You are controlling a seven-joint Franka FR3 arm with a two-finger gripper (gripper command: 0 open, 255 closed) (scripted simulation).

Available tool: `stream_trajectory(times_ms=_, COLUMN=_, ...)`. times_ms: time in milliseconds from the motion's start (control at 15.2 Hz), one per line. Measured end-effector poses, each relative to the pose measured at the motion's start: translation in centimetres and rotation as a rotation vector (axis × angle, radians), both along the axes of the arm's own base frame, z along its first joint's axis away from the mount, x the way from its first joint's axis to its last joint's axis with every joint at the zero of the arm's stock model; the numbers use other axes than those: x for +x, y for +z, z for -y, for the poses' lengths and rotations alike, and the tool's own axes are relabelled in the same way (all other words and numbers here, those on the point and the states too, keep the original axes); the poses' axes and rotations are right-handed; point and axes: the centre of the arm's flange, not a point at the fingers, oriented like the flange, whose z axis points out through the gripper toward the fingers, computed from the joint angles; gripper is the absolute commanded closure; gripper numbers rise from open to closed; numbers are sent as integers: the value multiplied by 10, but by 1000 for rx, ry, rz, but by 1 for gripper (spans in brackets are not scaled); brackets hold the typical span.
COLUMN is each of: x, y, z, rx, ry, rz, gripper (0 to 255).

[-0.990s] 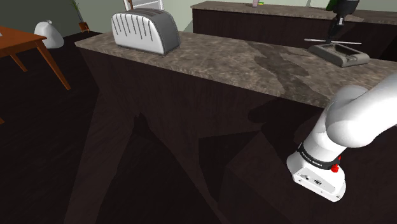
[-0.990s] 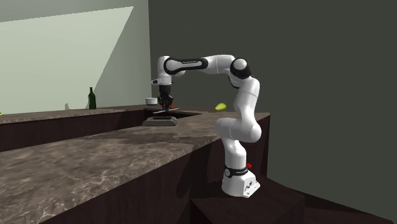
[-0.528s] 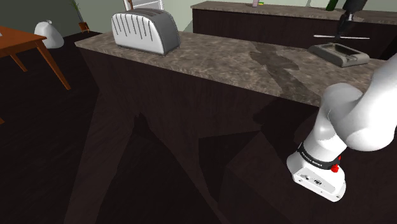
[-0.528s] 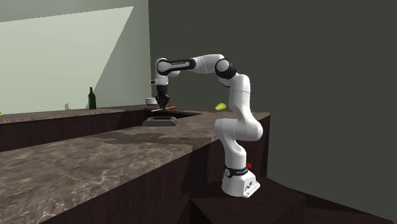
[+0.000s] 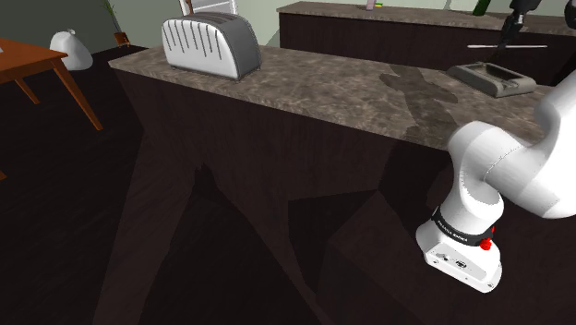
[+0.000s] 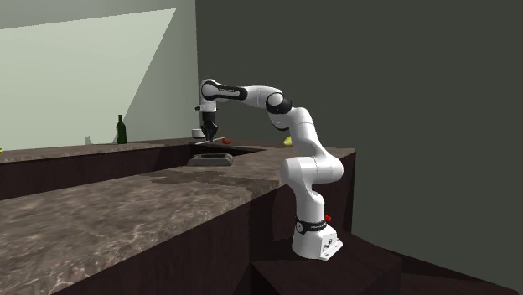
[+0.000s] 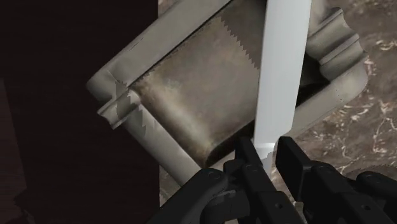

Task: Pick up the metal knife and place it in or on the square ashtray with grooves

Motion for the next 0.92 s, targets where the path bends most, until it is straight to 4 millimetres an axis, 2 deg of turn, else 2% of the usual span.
stream_trajectory(times_ms=66, x=-1, y=-3, z=7, rx=1, ry=-1, rz=-2, gripper=255)
stream_trajectory(times_ms=264, x=0, y=-16, z=12, rx=2, ry=-1, rz=-4, gripper=255)
stream_trajectory(times_ms=924, x=0, y=-69, z=12, rx=2, ry=-1, rz=-5, gripper=255)
